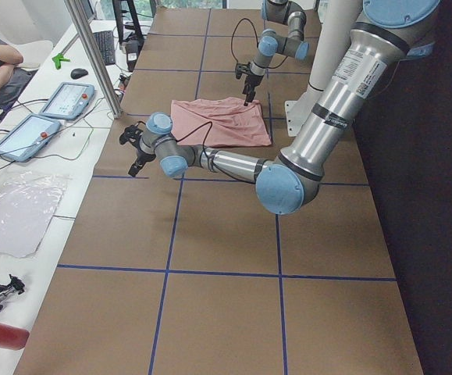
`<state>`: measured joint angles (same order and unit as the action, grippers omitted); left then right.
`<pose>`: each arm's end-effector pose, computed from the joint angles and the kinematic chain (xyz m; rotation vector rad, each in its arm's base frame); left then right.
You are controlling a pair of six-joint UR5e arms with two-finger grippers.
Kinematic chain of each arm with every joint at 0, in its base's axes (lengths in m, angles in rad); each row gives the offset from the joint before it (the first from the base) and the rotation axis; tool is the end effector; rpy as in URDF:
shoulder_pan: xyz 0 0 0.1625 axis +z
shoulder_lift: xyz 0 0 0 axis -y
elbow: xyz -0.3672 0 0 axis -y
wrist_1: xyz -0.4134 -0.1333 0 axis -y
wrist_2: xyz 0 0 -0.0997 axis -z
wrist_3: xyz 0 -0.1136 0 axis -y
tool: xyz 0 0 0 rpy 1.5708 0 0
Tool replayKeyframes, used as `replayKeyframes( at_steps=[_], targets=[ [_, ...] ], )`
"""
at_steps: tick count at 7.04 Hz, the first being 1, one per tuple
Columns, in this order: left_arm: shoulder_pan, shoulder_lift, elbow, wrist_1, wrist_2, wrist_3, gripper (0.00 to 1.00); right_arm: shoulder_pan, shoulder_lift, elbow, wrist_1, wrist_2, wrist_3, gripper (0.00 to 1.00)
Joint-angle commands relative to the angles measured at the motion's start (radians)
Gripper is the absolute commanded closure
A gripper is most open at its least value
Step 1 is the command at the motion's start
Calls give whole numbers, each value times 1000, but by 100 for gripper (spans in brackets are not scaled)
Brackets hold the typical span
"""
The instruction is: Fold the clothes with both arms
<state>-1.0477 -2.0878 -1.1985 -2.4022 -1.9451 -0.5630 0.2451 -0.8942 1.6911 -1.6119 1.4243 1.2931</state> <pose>0.2872 -0.6817 0.3987 0.6475 0.7924 0.1463 -0.6121 -0.3076 0.1666 0.3296 -0.6927 0.0244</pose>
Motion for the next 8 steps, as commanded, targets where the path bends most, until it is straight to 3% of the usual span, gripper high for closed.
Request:
replayKeyframes(
  at_steps=[1,2,3,5,7,8],
  targets=[
    [2,0,-3,0,0,0,0,0,12,-34,-2,-14,-6,44],
    [0,0,-3,0,0,0,0,5,12,-42,-2,-18,-11,59],
    [0,0,-1,0,0,0,0,6,17,-42,-2,-16,-12,68],
    [0,2,-1,0,0,0,0,6,30,-42,0,-15,-9,74],
    [0,2,-3,0,0,0,0,6,31,-44,3,-15,1,100],
    [0,2,-1,0,0,0,0,13,31,-45,1,-15,-4,97]
  ],
)
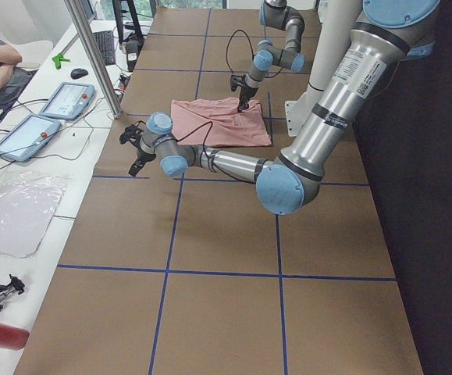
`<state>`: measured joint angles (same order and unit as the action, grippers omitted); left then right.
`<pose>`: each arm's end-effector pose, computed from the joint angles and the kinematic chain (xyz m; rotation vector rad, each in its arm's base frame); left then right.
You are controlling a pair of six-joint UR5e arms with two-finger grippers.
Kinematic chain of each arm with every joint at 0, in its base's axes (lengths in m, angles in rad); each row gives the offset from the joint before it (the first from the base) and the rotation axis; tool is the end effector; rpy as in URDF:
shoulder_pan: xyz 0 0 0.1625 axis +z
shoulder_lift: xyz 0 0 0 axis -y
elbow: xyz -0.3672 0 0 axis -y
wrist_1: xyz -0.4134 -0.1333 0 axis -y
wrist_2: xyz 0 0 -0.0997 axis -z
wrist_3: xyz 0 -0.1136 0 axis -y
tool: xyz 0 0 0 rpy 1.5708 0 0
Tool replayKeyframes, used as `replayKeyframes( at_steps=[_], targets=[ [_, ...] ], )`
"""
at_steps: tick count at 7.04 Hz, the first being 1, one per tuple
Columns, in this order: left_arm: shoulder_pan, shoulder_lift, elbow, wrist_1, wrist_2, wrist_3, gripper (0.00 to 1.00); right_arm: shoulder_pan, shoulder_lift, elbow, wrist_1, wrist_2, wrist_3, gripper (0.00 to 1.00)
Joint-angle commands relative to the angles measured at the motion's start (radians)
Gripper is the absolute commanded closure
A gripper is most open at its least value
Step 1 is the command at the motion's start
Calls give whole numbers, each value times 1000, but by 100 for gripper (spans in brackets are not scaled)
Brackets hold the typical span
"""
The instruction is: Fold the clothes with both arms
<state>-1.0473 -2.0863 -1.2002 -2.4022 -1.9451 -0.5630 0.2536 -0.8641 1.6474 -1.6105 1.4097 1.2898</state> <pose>0.2872 -0.6812 0.3989 0.6475 0.7926 0.1467 -0.6209 -0.3174 0.1651 0.3441 -0.6750 0.0338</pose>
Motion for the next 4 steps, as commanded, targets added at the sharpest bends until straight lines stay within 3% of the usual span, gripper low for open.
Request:
replayKeyframes(
  at_steps=[1,2,3,4],
  targets=[
    [0,0,1,0,0,0,0,6,0,-1,-3,0,-3,88],
    [0,0,1,0,0,0,0,7,0,-6,-3,0,-6,73],
    [1,0,1,0,0,0,0,10,0,-14,-3,0,-7,65],
    [1,-1,1,0,0,0,0,12,3,-18,0,0,-7,64]
  ],
)
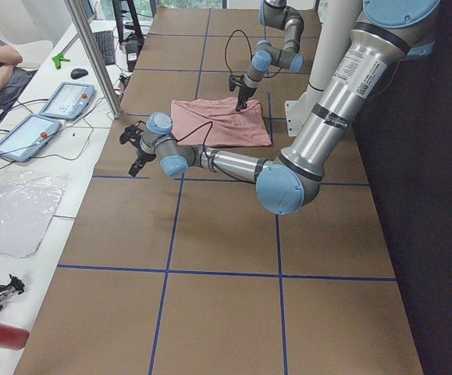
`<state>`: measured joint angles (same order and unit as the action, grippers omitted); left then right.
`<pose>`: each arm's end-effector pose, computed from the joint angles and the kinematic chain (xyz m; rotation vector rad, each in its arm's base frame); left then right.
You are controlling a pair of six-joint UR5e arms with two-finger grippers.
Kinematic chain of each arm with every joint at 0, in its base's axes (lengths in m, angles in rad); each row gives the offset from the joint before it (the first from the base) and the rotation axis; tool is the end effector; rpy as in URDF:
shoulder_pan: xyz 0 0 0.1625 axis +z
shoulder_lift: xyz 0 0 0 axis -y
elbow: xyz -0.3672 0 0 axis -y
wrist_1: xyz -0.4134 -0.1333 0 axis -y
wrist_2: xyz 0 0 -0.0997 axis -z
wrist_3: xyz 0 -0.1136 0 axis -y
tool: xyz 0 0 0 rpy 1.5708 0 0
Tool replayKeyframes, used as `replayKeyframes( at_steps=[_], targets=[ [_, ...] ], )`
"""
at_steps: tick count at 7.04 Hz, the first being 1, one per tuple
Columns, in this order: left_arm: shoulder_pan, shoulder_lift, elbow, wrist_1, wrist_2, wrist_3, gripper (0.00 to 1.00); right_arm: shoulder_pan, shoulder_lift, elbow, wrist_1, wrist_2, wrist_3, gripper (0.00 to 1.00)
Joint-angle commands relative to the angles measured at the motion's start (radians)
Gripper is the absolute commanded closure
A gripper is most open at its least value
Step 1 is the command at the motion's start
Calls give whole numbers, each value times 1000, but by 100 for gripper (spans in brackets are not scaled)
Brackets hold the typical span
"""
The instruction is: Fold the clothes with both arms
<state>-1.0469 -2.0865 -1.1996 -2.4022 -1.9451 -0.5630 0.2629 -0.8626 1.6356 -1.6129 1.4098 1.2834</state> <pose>0.2875 -0.6811 0.3991 0.6470 0.7925 0.1469 -0.6210 -0.3240 0.1697 0.3461 -0.6600 0.0355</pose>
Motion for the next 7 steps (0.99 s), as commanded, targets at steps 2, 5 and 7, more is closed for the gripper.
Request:
replayKeyframes(
  at_steps=[2,5,7],
  targets=[
    [-1,-1,0,0,0,0,0,2,16,-14,-2,3,-1,63],
    [1,0,2,0,0,0,0,2,17,-39,4,3,10,71],
    [1,0,0,0,0,0,0,9,34,-37,1,3,25,100]
  ],
)
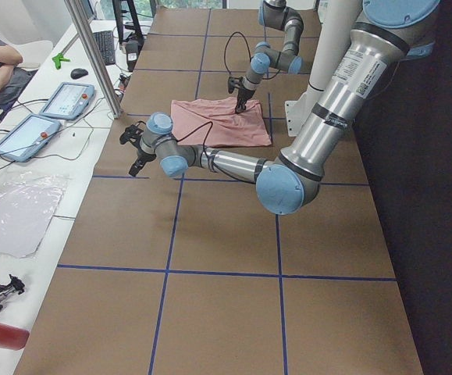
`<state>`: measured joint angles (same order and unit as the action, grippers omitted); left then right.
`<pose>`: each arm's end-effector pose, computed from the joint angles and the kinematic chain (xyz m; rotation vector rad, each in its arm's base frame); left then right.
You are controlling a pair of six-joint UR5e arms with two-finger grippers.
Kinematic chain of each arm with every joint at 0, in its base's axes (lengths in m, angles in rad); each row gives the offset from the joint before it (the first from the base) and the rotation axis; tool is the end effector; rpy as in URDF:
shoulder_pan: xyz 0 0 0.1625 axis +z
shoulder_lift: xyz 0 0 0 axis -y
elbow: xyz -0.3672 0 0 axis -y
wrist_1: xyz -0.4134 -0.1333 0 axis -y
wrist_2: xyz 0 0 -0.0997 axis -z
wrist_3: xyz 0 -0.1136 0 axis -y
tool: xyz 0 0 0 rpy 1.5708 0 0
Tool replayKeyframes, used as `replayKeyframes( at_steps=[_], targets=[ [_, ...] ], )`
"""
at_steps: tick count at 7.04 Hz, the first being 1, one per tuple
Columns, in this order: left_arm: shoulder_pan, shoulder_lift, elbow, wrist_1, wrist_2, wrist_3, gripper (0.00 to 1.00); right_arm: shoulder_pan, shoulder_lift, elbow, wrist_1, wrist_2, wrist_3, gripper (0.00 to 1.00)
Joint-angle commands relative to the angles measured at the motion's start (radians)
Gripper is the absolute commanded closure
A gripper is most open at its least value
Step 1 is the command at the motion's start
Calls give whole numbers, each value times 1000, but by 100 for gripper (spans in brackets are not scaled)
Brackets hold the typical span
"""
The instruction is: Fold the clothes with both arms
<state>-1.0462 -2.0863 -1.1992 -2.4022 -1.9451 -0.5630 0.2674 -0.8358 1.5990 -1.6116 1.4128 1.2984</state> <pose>0.2880 -0.6809 0.3995 0.6462 0.7925 0.1475 -0.6293 -0.3292 0.1674 0.3378 -0.6545 0.0523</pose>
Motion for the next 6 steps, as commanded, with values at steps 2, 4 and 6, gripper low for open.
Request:
replayKeyframes(
  at_steps=[2,4,6],
  targets=[
    [0,11,-3,-2,-2,0,0,39,0,12,-4,6,-2,100],
    [0,17,-13,0,-2,0,0,55,-73,76,-2,6,-7,100],
    [0,17,-11,0,-2,0,0,53,-158,136,-2,5,-7,100]
  ],
)
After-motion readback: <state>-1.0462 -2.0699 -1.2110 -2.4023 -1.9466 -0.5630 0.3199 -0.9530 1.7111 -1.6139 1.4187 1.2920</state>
